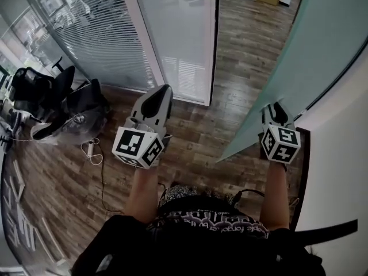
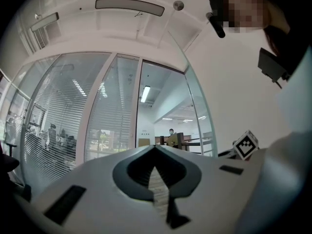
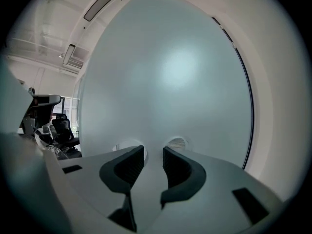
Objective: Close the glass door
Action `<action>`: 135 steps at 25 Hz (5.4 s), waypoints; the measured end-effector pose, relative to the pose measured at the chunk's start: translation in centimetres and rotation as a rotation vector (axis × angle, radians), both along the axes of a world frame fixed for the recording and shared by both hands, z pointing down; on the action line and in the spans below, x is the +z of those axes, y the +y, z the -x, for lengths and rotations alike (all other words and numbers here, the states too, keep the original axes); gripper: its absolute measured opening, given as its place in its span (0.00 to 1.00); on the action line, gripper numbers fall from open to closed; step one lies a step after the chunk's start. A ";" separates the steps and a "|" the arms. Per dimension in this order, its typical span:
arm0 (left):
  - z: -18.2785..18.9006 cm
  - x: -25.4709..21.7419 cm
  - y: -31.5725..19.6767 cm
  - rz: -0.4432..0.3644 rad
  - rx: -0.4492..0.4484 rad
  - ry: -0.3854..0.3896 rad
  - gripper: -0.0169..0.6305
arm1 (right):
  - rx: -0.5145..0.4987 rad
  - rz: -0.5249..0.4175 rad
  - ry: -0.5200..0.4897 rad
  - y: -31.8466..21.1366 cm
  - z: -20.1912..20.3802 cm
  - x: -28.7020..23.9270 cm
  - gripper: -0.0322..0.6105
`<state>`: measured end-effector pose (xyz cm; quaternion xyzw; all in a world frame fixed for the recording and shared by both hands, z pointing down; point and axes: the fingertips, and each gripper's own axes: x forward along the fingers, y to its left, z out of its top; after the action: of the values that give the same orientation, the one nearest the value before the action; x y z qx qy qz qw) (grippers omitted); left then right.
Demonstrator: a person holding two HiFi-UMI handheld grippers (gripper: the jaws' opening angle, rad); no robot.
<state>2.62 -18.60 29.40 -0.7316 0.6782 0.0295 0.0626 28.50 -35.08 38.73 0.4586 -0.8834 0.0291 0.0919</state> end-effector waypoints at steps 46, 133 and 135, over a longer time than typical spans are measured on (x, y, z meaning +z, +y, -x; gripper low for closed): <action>18.2 1.8 -20.7 0.017 0.046 0.040 0.03 | 0.102 -0.010 -0.058 -20.4 17.7 0.1 0.23; 27.7 0.1 -47.1 0.002 0.181 0.029 0.03 | 0.192 -0.066 0.013 -42.4 27.4 -0.8 0.24; 27.2 0.1 -47.2 0.004 0.190 0.027 0.03 | 0.198 -0.088 -0.006 -41.6 26.9 -1.5 0.23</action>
<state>-24.55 -65.76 29.53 -0.7922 0.6068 0.0438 0.0489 1.63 -76.67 37.27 0.5473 -0.8344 0.0005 0.0657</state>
